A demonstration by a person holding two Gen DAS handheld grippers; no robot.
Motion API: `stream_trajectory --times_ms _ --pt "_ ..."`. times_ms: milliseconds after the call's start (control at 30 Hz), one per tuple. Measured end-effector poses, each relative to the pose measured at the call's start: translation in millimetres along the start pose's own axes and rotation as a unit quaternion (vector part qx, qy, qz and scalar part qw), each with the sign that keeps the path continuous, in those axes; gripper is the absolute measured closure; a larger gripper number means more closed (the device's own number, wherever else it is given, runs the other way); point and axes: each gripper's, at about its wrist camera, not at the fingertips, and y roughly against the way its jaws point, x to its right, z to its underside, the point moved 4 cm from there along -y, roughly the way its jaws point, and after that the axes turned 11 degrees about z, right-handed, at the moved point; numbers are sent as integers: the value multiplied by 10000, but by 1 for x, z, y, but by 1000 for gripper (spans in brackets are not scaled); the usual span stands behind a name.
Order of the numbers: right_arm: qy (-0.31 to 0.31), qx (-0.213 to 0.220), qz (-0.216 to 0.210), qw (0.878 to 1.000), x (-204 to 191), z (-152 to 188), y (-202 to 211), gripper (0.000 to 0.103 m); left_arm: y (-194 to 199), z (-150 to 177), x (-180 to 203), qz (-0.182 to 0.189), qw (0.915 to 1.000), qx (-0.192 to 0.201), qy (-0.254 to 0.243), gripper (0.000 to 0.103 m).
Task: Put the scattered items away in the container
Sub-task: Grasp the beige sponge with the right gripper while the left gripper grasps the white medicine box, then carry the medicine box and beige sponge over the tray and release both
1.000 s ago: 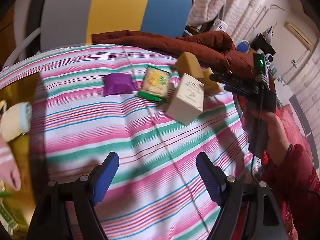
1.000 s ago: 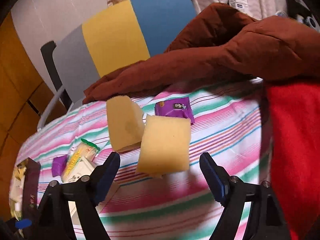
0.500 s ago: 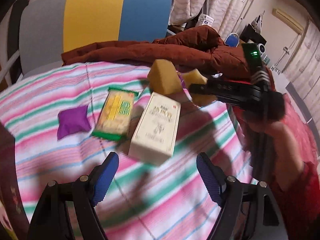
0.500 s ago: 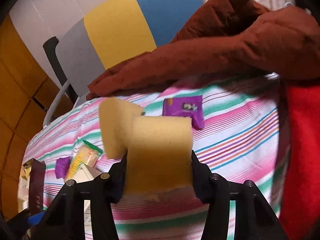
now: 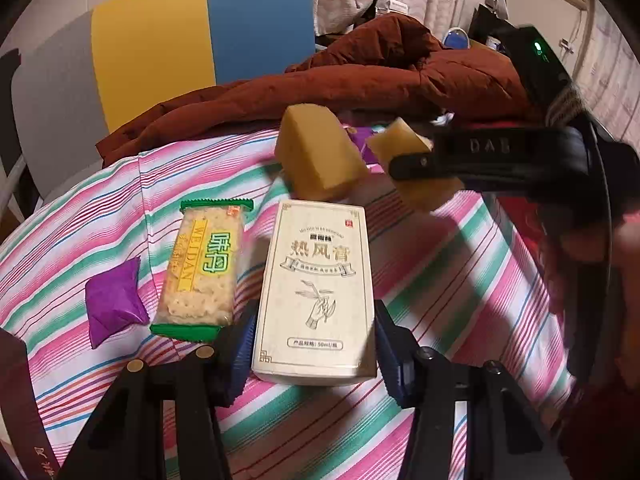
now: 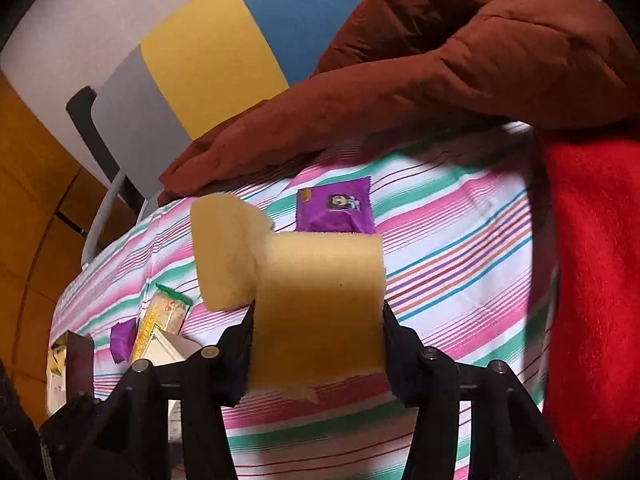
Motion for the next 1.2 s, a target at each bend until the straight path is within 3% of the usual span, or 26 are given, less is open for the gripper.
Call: stream_trajectory --times_ms 100,300,600,767,1033,1200 --pt "56 22 28 10000 -2 0 0 49 1 7 2 -26 9999 71 -124 51" --pt "95 89 15 9999 -4 -1 0 49 16 23 -4 65 9989 438 127 51" --pt "77 133 87 9998 -1 1 0 49 48 63 -5 -275 9958 869 49 52" --pt "136 223 213 9994 -1 2 2 49 58 85 -5 -327 9963 790 26 52" --pt "414 505 510 9966 -5 3 8 49 90 104 -27 -347 9929 967 602 52" --pt "561 659 563 9947 -9 4 11 49 117 111 -31 -388 9897 1209 659 52"
